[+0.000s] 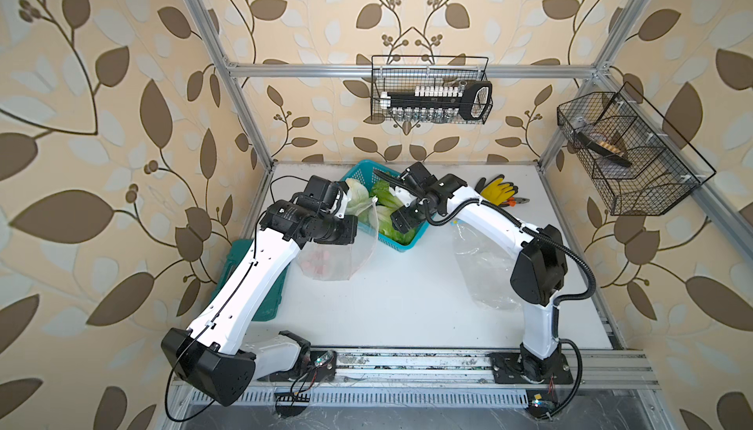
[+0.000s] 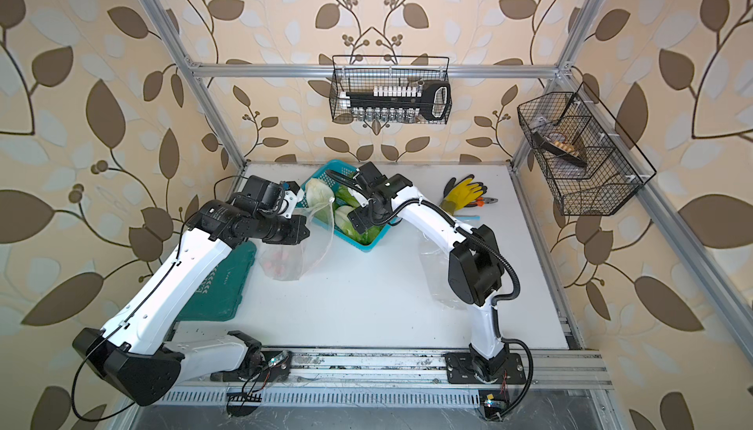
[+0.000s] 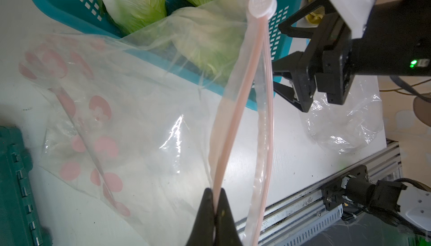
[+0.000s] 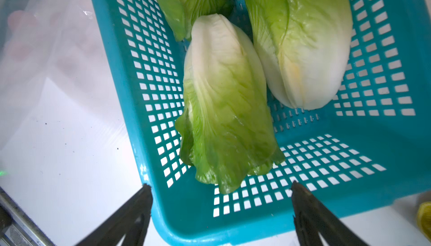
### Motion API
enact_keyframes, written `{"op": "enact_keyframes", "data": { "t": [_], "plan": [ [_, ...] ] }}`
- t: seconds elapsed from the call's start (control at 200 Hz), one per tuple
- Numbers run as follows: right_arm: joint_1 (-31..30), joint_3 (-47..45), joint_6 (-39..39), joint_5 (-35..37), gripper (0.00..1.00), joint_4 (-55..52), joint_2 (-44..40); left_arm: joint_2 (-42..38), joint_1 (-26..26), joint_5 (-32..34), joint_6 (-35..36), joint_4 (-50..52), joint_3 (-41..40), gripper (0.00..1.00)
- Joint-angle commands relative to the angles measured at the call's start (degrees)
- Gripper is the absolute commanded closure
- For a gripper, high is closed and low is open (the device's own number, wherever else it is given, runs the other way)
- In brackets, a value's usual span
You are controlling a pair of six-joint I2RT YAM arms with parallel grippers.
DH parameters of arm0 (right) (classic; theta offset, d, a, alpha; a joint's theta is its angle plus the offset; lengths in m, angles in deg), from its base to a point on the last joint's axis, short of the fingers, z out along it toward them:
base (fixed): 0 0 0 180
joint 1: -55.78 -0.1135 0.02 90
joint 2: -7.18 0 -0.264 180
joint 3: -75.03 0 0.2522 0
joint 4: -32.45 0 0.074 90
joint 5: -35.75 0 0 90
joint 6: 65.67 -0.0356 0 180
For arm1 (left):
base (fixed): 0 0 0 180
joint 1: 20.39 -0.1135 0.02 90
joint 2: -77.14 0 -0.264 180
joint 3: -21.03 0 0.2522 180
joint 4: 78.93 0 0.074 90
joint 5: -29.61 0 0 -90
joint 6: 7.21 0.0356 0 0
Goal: Put the chinese cabbages into a zipper bag and zip it
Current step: Adjust the Chinese cabbage in the basket, then pick up the Chinese cabbage from the basket.
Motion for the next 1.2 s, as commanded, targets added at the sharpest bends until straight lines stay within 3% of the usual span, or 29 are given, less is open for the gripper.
{"op": "enact_keyframes", "data": {
  "t": [0.0, 0.125, 0.185, 0.35, 0.475, 0.725, 0.95, 1.07, 1.195],
  "plan": [
    [0.4, -2.3, -1.3, -0.7, 0.09, 5.1, 4.9, 0.1, -0.5, -1.2, -0.1, -0.4, 1.9, 1.0],
    [0.6, -1.9, -0.8, -0.3, 0.11, 8.8, 8.0, 0.2, -0.5, -2.0, -1.1, -2.0, 0.1, 1.0],
    [0.7, -1.1, -0.5, -0.8, 0.17, 9.3, 9.5, 0.4, -0.5, -2.3, -1.7, -2.7, -1.0, 1.0],
    [0.7, -4.3, -0.9, -2.2, 0.66, 14.8, 4.4, 1.1, -0.4, -1.4, -1.7, -3.3, -1.1, 1.0],
    [1.4, -7.3, -2.2, -5.0, 0.82, 18.1, -4.3, 2.4, -0.4, -0.5, -1.4, -3.9, -1.0, 1.0],
    [2.3, -7.3, -5.0, -9.2, 0.88, 1.1, -17.3, 5.3, 2.6, 0.9, -4.0, -8.9, -1.3, 1.0],
    [2.5, -13.2, -6.9, -0.4, 0.92, -15.1, -31.3, 7.0, 3.6, 4.3, -5.0, -11.7, -2.0, 1.0],
    [1.7, -9.9, -7.7, -6.8, 0.94, -17.7, -35.1, 8.3, 4.6, 3.4, -5.4, -12.5, -1.6, 1.0],
    [-1.7, -3.3, -8.2, -9.5, 0.94, -21.6, -33.6, 9.8, 7.2, 3.7, -5.9, -13.0, -1.1, 1.0]
  ]
}}
